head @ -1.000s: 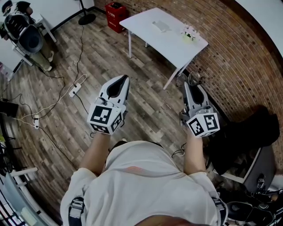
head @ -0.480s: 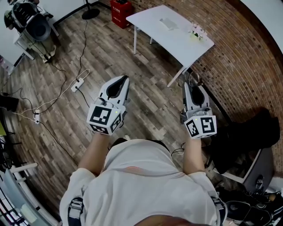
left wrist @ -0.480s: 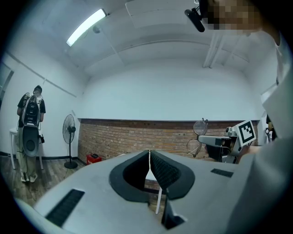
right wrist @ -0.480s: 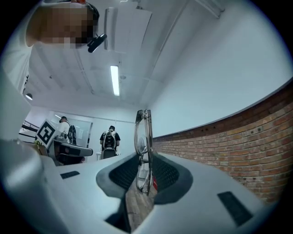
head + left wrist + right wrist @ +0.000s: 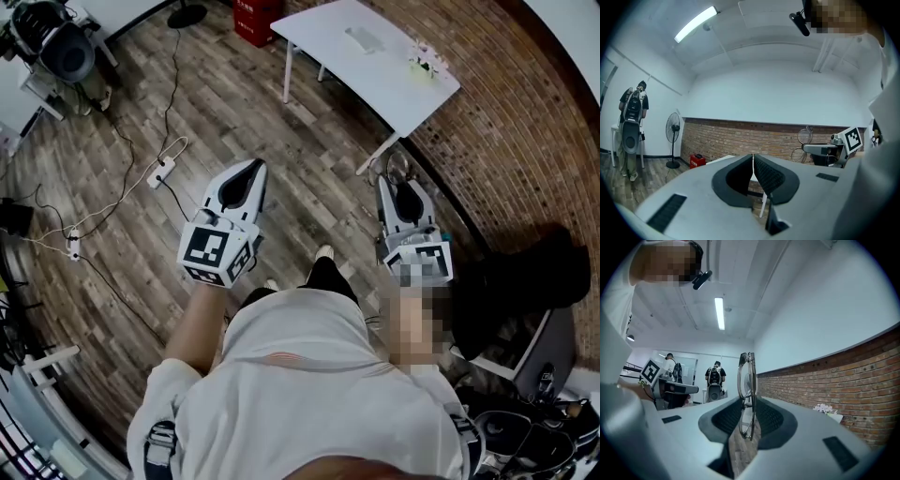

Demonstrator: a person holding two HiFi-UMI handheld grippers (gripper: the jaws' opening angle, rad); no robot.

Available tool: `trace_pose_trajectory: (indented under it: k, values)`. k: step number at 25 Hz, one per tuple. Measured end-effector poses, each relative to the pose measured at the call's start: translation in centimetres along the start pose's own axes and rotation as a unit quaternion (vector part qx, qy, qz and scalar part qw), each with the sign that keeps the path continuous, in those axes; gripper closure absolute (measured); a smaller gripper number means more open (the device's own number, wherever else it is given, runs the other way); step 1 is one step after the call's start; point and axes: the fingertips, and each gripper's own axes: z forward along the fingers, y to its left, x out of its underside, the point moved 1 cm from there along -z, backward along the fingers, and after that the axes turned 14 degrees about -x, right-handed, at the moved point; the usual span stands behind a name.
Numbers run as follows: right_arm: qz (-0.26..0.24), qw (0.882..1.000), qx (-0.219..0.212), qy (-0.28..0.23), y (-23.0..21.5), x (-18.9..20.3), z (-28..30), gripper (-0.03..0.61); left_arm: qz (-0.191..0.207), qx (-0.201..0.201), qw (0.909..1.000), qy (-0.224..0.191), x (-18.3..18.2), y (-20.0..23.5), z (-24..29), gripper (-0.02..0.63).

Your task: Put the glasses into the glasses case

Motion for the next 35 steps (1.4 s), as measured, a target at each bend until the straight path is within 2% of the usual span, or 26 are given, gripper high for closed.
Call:
trace_pose_trajectory:
  k: [8, 15, 28, 35]
  values:
    - [0.018, 1.000, -0.019, -0.016, -6.3, 0.1, 5.0, 0.431, 0.009, -0.034, 0.9994, 0.008, -0.9, 2.6, 4.7, 0.594]
    - [0.027, 0.999, -0.033, -0.030, -12.9, -0.4, 9.2, 0.431, 0.023, -0.057, 0.9981, 0.002, -2.8, 2.8, 11.0, 0.594]
    - [0.043, 0.999, -0.016, -0.026, -28.1, 1.1, 10.7, 0.431, 0.022, -0.054, 0.9979, 0.027, -1.7, -2.1, 25.4, 0.594]
    - [0.052, 0.998, -0.007, -0.018, -31.4, 2.7, 13.1, 0.431, 0.017, -0.038, 0.9980, 0.048, -0.5, -1.6, 30.5, 0.594]
